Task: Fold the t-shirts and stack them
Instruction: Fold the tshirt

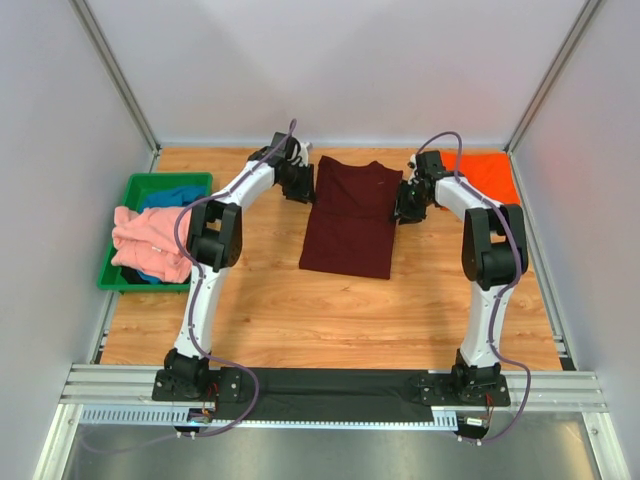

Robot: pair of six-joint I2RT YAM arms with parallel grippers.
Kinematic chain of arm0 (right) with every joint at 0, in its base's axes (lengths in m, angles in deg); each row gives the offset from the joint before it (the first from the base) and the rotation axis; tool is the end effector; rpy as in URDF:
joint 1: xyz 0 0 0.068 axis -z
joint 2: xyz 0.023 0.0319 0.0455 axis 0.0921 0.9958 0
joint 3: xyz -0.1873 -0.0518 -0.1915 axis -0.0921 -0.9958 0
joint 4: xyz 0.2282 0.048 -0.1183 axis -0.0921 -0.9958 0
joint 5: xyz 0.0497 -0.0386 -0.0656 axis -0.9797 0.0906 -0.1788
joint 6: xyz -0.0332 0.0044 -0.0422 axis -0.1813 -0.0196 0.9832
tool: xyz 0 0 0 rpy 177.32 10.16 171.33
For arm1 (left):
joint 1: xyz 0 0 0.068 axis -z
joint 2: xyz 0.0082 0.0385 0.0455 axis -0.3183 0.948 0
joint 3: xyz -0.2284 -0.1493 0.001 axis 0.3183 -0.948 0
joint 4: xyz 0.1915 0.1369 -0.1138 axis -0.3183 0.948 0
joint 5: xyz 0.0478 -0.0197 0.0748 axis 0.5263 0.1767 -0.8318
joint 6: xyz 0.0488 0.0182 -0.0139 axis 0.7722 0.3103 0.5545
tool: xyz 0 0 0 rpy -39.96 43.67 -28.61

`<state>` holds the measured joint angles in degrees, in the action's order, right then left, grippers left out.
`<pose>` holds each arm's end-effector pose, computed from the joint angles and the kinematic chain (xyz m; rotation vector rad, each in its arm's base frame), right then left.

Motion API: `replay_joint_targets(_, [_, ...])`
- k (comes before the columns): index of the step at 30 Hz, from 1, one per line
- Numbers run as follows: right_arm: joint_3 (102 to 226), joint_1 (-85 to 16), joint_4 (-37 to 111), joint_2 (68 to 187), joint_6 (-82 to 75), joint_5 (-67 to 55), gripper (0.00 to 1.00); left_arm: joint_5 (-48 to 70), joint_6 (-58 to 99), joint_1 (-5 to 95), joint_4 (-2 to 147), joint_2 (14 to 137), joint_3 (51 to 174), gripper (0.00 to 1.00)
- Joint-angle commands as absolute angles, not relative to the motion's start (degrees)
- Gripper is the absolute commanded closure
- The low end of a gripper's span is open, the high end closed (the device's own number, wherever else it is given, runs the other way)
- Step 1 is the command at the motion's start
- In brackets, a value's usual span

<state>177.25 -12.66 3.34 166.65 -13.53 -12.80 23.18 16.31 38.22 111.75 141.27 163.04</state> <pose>0.4330 0.0653 0.1677 0.1503 2.7410 0.4741 0.5021 -0.1926 0.1665 0.2304 2.5979 -0.6866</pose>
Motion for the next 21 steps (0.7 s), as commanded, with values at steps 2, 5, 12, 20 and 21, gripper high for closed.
replay_joint_targets(2, [178.5,-11.0,6.86,165.77,-10.47,-16.9,0.61,27.46,22.23,38.42,109.36,137.94,162.69,0.56])
replay_joint_targets(5, [178.94,-10.47,7.56,166.57,-9.59,-18.48,0.61,28.61,23.46,38.42,109.45,139.08,163.39,0.56])
replay_joint_targets(12, [180.17,-10.38,9.22,168.5,-8.53,-23.32,0.65,28.88,25.14,38.42,108.49,139.52,163.74,0.57])
replay_joint_targets(20, [178.86,-10.38,12.56,168.94,-10.19,-25.69,0.76,31.34,24.97,38.42,107.17,139.78,163.75,0.83])
replay_joint_targets(21, [178.33,-10.29,14.22,168.42,-10.72,-25.7,0.81,31.34,24.79,38.42,106.99,139.7,163.66,0.87])
